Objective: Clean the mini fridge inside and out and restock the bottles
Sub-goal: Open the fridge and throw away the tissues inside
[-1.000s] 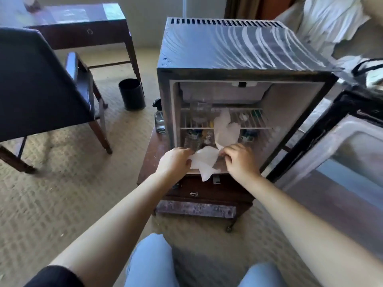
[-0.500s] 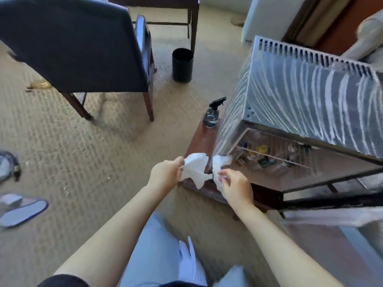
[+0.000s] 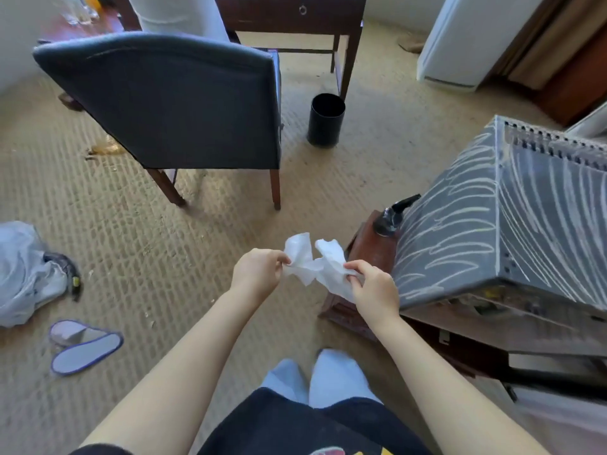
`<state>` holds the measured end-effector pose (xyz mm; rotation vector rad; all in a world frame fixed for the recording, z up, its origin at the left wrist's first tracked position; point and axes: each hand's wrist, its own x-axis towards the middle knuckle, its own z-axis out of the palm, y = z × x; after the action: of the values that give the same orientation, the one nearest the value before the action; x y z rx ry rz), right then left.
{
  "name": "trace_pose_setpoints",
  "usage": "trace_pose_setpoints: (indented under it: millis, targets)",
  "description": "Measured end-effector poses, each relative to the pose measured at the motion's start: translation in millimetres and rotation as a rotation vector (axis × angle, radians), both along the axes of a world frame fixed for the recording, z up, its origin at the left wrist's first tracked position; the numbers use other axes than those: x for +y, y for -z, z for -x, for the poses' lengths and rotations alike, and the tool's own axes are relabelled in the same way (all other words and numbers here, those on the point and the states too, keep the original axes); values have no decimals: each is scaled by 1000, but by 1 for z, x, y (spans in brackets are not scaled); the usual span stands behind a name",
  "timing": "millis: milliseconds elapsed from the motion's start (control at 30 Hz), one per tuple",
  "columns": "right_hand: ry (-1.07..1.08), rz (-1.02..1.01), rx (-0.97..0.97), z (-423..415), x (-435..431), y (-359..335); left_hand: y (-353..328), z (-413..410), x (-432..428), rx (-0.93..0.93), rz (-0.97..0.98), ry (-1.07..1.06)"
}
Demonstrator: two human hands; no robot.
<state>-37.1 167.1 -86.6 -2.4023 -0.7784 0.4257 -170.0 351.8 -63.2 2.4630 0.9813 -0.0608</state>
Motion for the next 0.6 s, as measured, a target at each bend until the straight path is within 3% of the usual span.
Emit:
trace_pose_setpoints:
  millis: [300,600]
  targets:
    - [61,-56,150,-59,95,23,15,-74,78,-44,26,92]
    - [205,-132,213,-205,214,31,30,-249,203,89,-28,205]
